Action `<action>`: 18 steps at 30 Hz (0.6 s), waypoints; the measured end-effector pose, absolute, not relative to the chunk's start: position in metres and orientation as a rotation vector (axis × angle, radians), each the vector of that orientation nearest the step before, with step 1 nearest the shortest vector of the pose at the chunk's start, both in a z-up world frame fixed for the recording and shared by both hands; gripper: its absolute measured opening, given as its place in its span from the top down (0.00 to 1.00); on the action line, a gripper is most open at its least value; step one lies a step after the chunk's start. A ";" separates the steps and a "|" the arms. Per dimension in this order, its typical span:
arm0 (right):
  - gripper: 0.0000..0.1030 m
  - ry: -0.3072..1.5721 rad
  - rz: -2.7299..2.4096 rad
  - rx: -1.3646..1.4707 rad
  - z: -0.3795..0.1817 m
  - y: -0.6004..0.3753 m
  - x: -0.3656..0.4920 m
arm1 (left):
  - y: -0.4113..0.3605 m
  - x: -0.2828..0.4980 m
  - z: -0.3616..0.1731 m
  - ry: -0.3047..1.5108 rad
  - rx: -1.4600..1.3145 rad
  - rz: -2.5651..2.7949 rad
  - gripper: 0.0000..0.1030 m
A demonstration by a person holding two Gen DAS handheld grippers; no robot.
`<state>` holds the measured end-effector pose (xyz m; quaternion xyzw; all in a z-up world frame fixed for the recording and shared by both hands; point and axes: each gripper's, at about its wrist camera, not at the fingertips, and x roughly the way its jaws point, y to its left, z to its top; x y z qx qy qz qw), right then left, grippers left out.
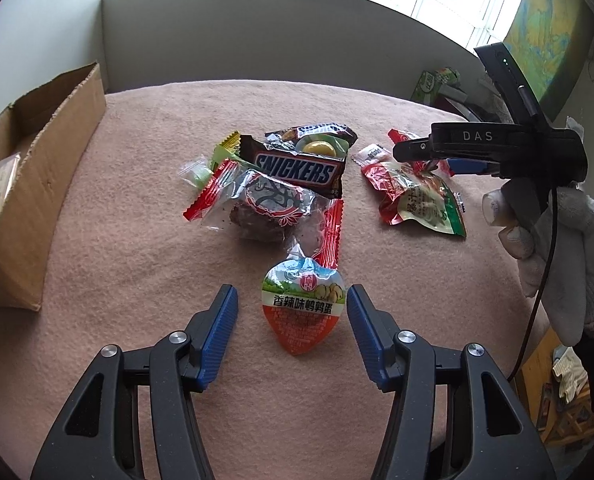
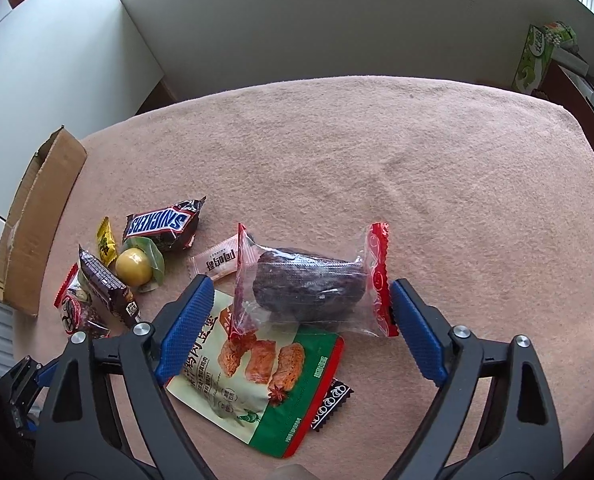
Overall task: Organize snacks
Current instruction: 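Grasp the dark packet in clear wrap with the right gripper while the left gripper grasps the orange-tipped candy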
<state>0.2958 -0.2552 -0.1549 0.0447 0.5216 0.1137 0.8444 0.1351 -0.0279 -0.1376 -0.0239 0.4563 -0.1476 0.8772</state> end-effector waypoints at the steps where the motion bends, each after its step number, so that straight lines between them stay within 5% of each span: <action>1: 0.16 1.099 0.235 0.087 -0.155 -0.253 0.296 | -0.029 0.135 -0.137 0.950 -0.045 -0.308 0.52; 6: 0.33 1.098 0.242 0.084 -0.153 -0.249 0.297 | -0.030 0.135 -0.137 0.948 -0.037 -0.299 0.64; 18: 0.38 1.064 0.255 0.106 -0.144 -0.252 0.279 | -0.021 0.132 -0.136 0.945 -0.069 -0.311 0.65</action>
